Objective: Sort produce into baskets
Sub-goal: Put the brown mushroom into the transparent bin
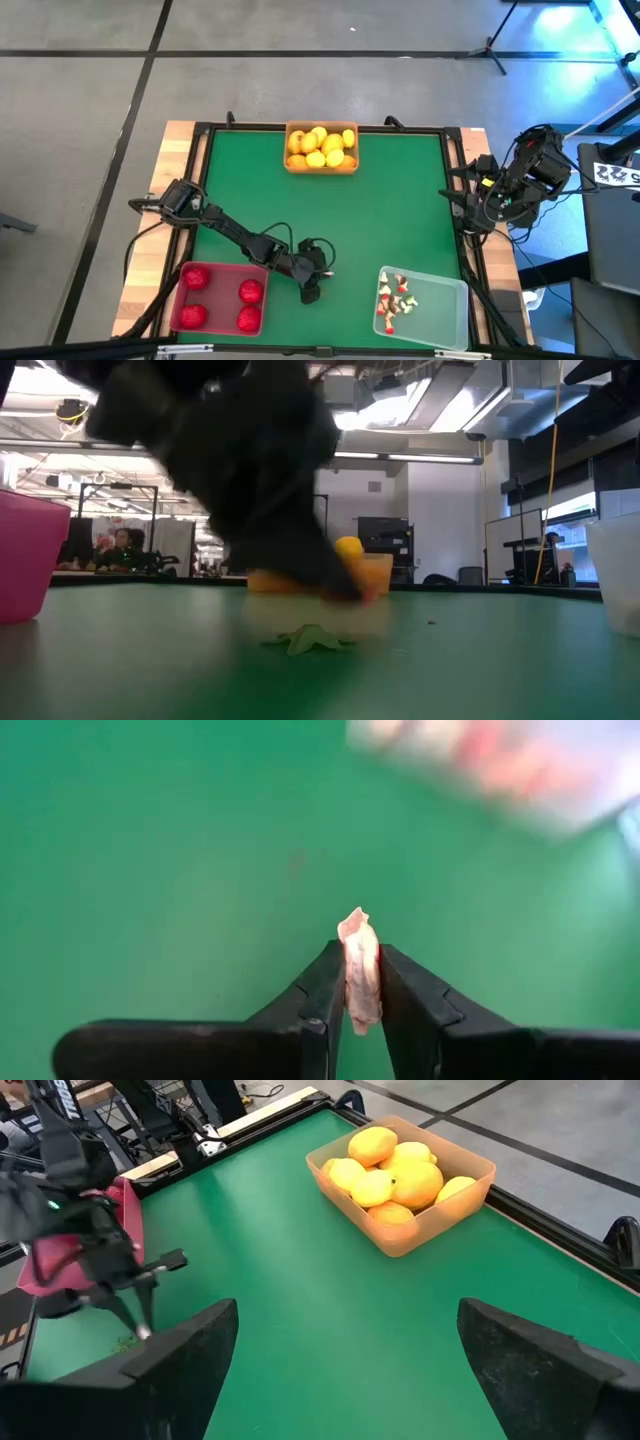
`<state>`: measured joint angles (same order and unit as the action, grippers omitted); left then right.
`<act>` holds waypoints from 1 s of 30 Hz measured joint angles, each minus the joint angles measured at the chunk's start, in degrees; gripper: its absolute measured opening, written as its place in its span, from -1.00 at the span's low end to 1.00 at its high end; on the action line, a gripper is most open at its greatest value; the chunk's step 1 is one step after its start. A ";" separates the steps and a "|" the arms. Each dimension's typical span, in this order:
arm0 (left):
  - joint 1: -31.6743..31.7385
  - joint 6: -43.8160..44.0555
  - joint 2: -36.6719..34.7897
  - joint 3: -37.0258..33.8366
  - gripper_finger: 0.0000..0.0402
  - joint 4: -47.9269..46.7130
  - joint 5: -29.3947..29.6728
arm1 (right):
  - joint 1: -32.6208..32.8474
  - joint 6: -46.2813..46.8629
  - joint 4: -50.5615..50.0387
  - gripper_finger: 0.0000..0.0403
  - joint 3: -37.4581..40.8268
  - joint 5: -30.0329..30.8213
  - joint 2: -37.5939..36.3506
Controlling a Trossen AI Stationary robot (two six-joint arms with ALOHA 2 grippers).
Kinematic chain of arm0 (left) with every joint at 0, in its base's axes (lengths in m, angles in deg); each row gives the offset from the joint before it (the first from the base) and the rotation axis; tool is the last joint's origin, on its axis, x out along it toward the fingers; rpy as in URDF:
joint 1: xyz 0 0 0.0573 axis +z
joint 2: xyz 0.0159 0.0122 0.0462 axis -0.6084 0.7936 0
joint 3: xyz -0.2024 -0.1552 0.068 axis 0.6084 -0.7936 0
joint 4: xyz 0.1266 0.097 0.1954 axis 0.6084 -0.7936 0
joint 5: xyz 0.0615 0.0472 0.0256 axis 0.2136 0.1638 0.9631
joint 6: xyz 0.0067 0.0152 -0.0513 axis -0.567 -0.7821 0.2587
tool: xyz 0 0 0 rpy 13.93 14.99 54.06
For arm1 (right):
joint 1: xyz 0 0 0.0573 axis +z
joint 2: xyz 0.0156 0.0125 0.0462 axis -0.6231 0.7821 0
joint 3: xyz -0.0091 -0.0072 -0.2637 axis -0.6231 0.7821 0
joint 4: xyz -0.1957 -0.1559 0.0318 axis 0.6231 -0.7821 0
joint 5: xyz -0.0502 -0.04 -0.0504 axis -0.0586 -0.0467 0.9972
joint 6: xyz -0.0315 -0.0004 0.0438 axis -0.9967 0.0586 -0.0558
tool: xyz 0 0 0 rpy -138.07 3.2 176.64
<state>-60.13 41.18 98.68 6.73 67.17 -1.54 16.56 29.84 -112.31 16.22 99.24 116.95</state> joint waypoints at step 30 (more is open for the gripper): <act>5.81 -25.81 12.48 40.44 -0.72 6.26 2.41 | -0.02 0.07 -0.11 0.86 0.00 0.04 0.00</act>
<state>-54.32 15.37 111.16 47.16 73.43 0.88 16.54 29.90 -112.42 16.22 99.28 116.95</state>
